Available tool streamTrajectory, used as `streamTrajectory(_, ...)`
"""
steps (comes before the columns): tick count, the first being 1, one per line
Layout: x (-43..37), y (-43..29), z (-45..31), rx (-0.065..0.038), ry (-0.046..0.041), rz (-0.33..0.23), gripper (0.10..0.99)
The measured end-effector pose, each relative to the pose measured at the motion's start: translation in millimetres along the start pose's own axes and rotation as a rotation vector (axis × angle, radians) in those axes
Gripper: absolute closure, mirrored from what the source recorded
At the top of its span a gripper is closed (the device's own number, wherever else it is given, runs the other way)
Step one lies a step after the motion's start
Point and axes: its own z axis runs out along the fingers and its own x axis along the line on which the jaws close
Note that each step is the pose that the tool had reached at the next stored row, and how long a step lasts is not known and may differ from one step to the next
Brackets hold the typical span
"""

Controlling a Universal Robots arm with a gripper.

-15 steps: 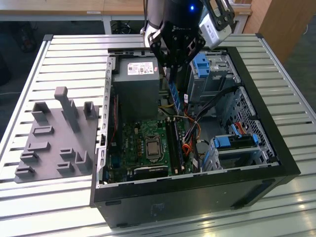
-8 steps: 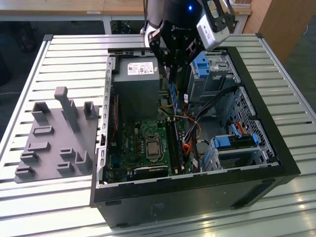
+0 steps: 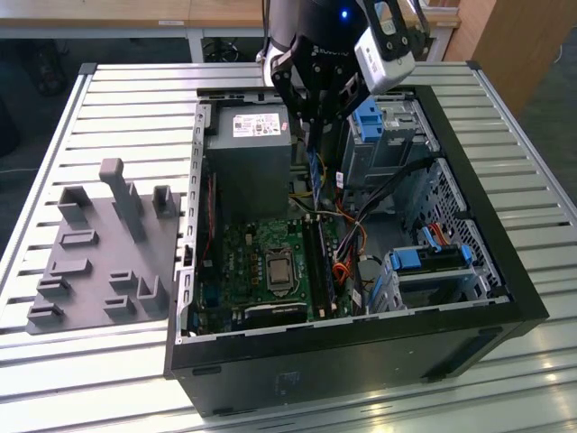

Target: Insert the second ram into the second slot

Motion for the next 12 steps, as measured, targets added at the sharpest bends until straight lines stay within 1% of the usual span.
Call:
streamTrajectory(7,0.0,0.0,0.1,-0.001,0.0000,0.063,0.949)
streamTrajectory(12,-0.1,-0.1,1.2,-0.002,-0.0001,0.067,0.949)
